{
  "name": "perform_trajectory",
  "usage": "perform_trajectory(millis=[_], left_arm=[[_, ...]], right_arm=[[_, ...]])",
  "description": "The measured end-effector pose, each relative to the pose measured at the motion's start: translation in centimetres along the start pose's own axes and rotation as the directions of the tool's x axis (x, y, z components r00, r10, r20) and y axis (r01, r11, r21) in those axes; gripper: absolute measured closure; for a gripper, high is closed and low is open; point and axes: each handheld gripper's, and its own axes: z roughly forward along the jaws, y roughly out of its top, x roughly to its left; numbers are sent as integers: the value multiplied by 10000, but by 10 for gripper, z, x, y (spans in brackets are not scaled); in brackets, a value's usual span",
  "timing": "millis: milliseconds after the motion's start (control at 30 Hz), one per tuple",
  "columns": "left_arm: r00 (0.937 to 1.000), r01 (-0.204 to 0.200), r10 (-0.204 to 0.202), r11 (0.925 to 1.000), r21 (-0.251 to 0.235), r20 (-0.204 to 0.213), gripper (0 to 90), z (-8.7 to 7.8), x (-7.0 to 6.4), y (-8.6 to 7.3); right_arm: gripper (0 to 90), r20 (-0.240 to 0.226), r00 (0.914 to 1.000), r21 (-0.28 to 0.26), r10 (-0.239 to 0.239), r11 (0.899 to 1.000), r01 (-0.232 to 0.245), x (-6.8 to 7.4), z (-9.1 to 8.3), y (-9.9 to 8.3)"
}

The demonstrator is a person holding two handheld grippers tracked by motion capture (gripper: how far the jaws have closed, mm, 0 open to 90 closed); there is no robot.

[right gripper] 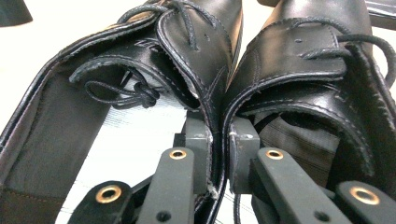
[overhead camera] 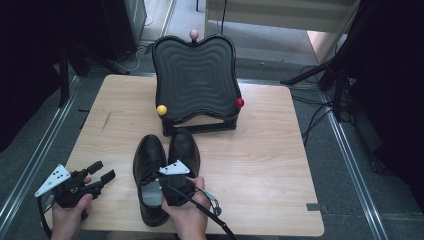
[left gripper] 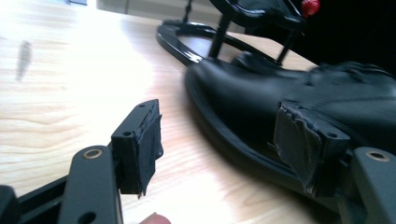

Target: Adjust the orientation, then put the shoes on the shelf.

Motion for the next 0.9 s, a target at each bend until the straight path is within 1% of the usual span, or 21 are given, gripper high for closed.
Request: perform_trajectory(millis=[33, 100, 167, 267, 367, 400, 467, 500, 533, 567, 600, 633, 700, 733, 767, 833, 900], left_arm=[[9998, -95, 94, 9999, -38, -195, 321, -1, 1, 1], [9987, -119, 112, 9998, -154, -503, 304, -2, 4, 1], [9970, -22, 6, 9998, -207, -775, 281, -3, 7, 1], [9930, 106, -112, 9999, -60, -1175, 237, -4, 11, 2], [9875, 242, -212, 9996, 172, -1559, 160, -4, 12, 3], [9855, 234, -183, 9993, 282, -1687, 137, -4, 12, 3], [9788, 161, -56, 9986, 497, -2046, 96, -3, 11, 4], [9768, 178, -58, 9984, 541, -2139, 80, -3, 11, 4], [9767, 204, -87, 9984, 520, -2143, 80, -3, 11, 4], [9767, 204, -87, 9984, 520, -2143, 80, -3, 11, 4], [9772, 225, -115, 9985, 497, -2120, 80, -3, 11, 4], [9780, 224, -111, 9984, 521, -2081, 79, -3, 11, 3], [9760, 255, -118, 9978, 607, -2173, 79, -1, 11, 2], [9760, 255, -118, 9978, 607, -2173, 79, -1, 11, 2], [9739, 275, -120, 9975, 656, -2266, 79, 1, 11, 1], [9720, 200, -1, 9964, 823, -2351, 80, 4, 10, 0], [9735, 218, -14, 9960, 866, -2289, 80, 4, 9, -1]], right_arm=[[828, -40, 10000, -22, 33, 10000, -33, -4, -3, -2], [828, -84, 9999, -95, 60, 9999, -61, -12, -9, -7], [828, -179, 9998, -180, 125, 9998, -129, -20, -14, -11], [828, -157, 9997, -281, 161, 9995, -166, -31, -22, -16], [828, -58, 9999, -364, 104, 9993, -106, -40, -29, -21], [828, -42, 9999, -406, 114, 9991, -115, -43, -31, -22], [829, -22, 9999, -478, 169, 9987, -170, -49, -36, -25], [828, -12, 9999, -517, 151, 9985, -152, -53, -38, -26], [828, -13, 9998, -562, 184, 9983, -184, -56, -41, -27], [828, -13, 9998, -562, 184, 9983, -184, -56, -41, -27], [829, -4, 9998, -667, 198, 9976, -198, -62, -45, -29], [829, 12, 9998, -714, 186, 9973, -185, -64, -48, -30], [828, 99, 9999, -815, 104, 9966, -96, -68, -54, -32], [828, 138, 9999, -867, 94, 9962, -82, -70, -57, -32], [828, 138, 9999, -867, 94, 9962, -82, -70, -57, -32], [829, 255, 9996, -1090, 87, 9940, -59, -75, -67, -32], [829, 282, 9995, -1221, 149, 9925, -113, -79, -74, -31]])
